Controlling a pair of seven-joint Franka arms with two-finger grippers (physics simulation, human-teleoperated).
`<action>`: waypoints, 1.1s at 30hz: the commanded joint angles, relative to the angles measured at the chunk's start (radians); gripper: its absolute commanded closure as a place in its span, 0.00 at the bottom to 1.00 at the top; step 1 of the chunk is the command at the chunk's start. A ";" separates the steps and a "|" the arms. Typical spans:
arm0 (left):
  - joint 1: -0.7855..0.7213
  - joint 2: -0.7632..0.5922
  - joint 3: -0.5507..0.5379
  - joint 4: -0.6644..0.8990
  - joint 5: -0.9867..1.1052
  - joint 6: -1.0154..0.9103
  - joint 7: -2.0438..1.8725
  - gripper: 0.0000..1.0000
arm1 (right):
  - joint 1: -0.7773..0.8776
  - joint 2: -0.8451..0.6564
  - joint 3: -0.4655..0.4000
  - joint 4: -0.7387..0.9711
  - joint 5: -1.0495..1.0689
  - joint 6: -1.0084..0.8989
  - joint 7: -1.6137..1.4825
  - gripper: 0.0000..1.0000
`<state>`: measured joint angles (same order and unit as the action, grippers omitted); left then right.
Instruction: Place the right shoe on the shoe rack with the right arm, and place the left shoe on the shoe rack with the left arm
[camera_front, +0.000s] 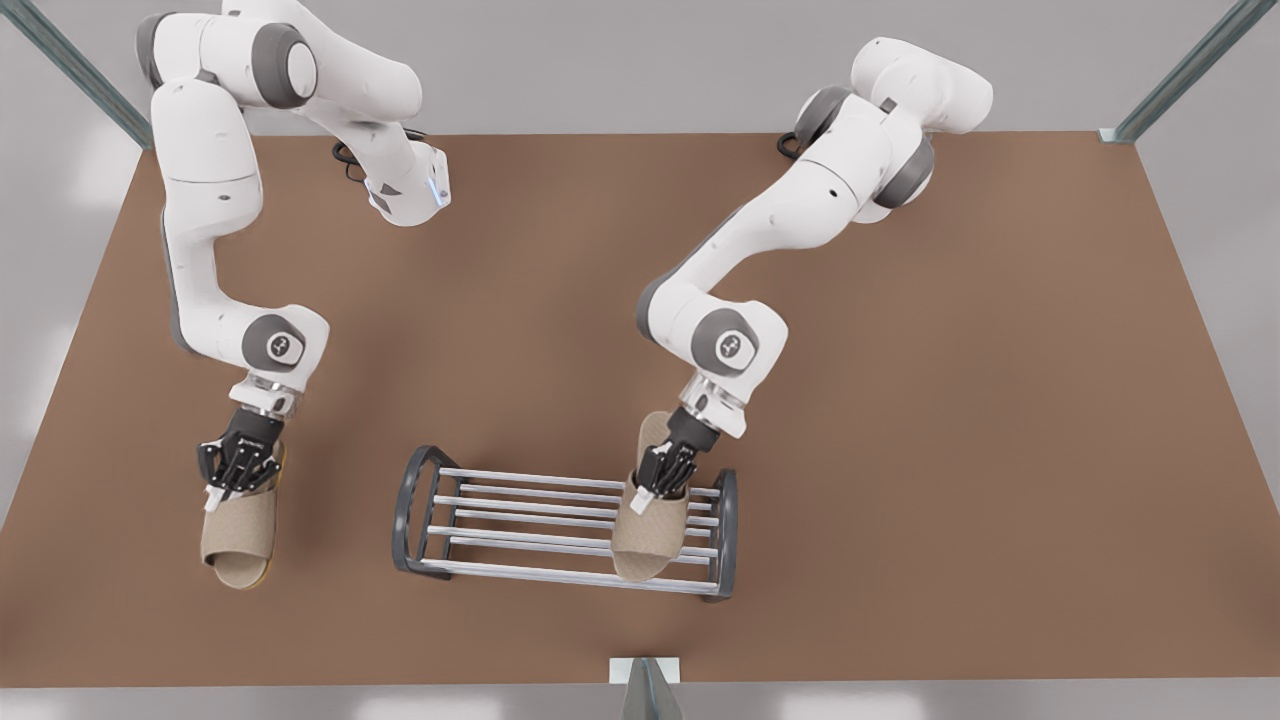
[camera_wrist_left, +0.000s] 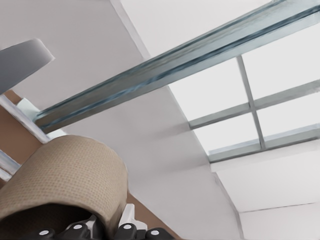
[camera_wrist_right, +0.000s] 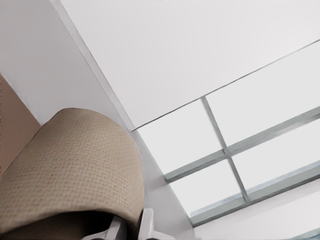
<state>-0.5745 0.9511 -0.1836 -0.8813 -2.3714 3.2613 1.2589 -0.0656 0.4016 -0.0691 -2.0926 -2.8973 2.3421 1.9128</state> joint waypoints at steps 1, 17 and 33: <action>0.007 0.000 0.007 0.004 0.003 -0.101 -0.096 0.00 | 0.024 -0.069 0.000 -0.041 -0.778 0.129 0.129 0.79; -0.018 -0.029 0.023 -0.074 0.064 -0.037 -0.088 0.00 | 0.112 -0.529 0.134 -0.165 -0.773 0.625 0.488 0.79; 0.074 -0.592 0.454 -0.780 0.375 -0.162 0.278 0.00 | 0.145 -0.435 0.152 0.003 -0.769 0.668 0.505 0.79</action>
<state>-0.5141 0.3303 0.2260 -1.6587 -2.1885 3.2977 1.2531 0.0744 -0.0412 0.0816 -2.0998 -2.8973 3.0073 2.3042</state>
